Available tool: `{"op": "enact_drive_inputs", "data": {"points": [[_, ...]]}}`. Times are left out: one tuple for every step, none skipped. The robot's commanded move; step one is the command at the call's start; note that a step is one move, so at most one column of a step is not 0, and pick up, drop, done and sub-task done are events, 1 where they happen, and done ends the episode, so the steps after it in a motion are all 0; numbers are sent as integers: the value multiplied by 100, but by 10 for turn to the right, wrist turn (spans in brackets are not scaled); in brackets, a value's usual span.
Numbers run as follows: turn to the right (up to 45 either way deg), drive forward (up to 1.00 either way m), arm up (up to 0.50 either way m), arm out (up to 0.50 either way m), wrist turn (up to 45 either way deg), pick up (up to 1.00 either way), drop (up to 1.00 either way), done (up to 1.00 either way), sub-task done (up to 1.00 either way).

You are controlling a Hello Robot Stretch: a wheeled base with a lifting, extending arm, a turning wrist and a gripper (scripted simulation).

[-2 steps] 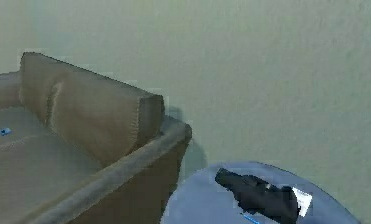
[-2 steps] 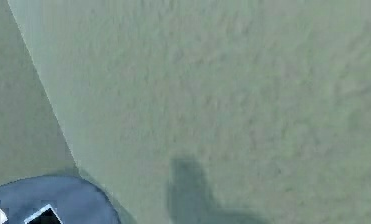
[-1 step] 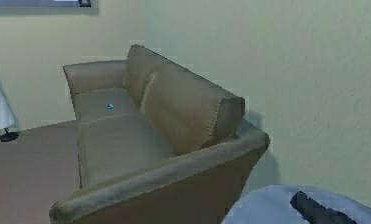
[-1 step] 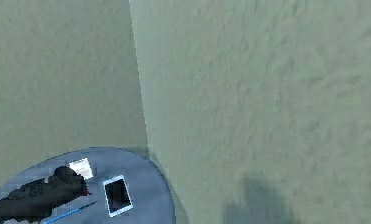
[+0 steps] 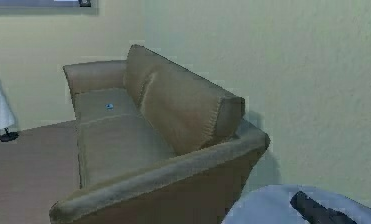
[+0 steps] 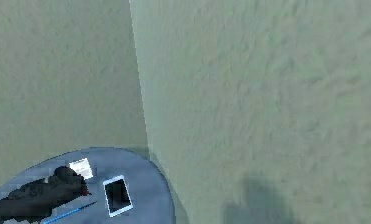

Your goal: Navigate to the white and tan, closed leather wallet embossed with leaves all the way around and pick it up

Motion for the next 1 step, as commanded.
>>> {"op": "enact_drive_inputs", "data": {"points": [[-330, 0, 0, 0, 0, 0, 0, 0, 0]]}}
